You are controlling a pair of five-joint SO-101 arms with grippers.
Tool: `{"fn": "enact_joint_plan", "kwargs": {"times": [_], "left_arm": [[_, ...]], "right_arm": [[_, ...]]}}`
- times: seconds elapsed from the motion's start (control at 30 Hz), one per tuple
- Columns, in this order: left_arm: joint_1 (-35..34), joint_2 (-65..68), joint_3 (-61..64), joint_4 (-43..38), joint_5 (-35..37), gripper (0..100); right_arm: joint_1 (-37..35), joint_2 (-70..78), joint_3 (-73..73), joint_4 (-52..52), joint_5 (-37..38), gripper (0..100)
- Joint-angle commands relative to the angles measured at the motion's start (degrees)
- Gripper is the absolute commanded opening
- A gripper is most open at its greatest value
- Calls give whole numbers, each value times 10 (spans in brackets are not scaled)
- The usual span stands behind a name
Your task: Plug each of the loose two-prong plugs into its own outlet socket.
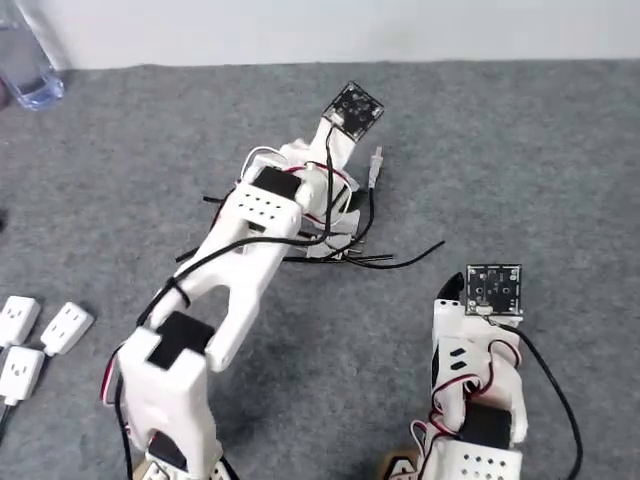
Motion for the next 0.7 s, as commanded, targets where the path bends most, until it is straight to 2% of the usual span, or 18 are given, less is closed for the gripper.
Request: {"fn": "enact_joint_plan", "kwargs": {"times": [0.0, 0.1, 0.23, 0.47, 0.67], "left_arm": [[-8, 55, -65, -18, 55, 261], [-11, 127, -139, -9, 83, 261], [4, 211, -250, 44, 111, 261], [3, 322, -417, 149, 115, 259], [-2, 360, -560, 241, 112, 150]], "right_arm": [[-5, 0, 9, -9, 0, 177], [-7, 0, 9, -3, 0, 177], [-19, 0, 9, 2, 4, 178], [-36, 0, 9, 12, 35, 177], [-39, 0, 9, 12, 36, 177]]}}
